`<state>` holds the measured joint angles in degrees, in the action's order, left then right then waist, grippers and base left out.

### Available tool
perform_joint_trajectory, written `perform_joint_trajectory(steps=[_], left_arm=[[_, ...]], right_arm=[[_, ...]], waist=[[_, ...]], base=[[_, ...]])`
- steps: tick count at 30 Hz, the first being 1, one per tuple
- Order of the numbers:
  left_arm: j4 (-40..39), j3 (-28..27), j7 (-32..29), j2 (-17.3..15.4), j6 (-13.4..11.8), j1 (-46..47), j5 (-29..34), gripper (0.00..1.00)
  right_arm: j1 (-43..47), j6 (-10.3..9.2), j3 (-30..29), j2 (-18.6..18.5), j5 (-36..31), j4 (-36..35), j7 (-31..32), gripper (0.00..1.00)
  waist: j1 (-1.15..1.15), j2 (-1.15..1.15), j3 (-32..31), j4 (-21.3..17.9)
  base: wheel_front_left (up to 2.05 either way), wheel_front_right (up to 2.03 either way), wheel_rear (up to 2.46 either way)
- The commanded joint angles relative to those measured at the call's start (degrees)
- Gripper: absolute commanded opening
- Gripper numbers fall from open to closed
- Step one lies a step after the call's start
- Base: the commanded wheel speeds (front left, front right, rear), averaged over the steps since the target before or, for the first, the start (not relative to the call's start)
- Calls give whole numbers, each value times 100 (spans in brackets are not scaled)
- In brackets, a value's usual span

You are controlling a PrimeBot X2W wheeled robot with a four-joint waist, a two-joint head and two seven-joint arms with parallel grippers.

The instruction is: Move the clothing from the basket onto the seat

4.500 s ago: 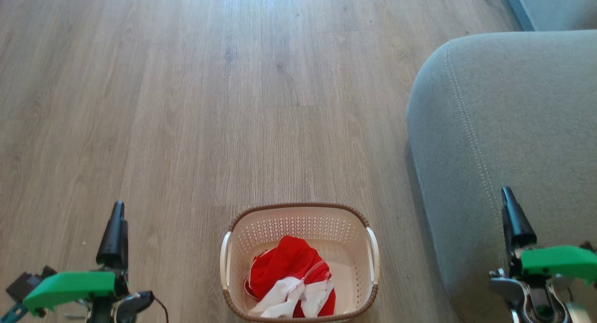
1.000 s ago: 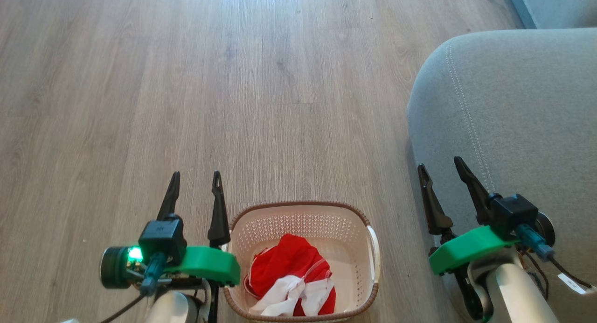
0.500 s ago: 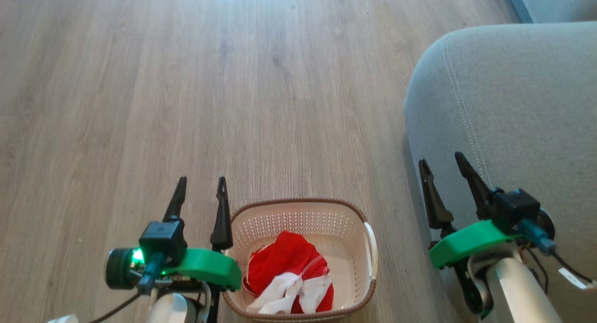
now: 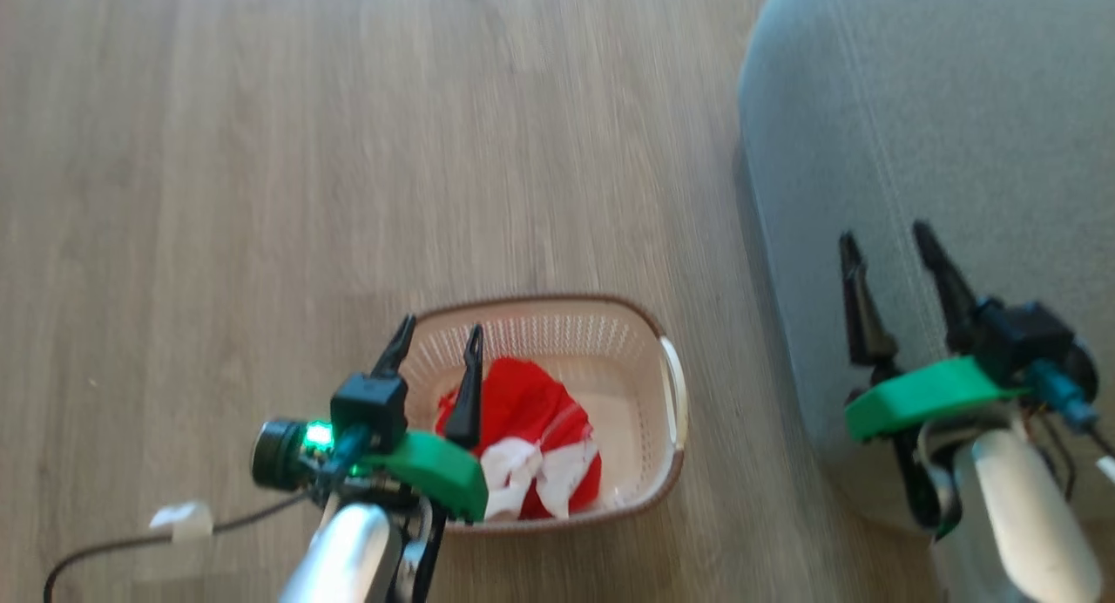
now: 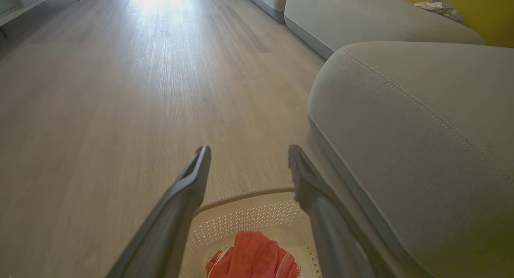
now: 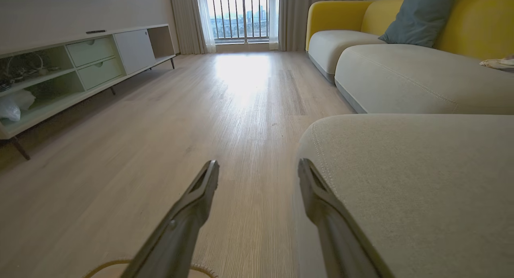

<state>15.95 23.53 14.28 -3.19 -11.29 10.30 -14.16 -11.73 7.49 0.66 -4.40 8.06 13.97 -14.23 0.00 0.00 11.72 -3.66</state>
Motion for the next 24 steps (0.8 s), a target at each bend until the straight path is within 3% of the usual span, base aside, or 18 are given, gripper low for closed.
perform_joint_trajectory(steps=[1,12,24], left_arm=[[64,-81,72,31,-19,369,-76,100],[1586,636,72,31,141,1698,-8,100],[3815,1819,72,31,647,3068,-477,100]], right_arm=[[-325,0,72,-133,-51,-274,-77,100],[-818,0,-63,-212,209,-891,-77,100],[-1221,0,56,-225,264,-1593,-77,100]], waist=[[0,0,642,-229],[0,0,2130,-491],[0,0,3388,-790]], base=[[0,0,0],[0,0,0],[0,0,0]])
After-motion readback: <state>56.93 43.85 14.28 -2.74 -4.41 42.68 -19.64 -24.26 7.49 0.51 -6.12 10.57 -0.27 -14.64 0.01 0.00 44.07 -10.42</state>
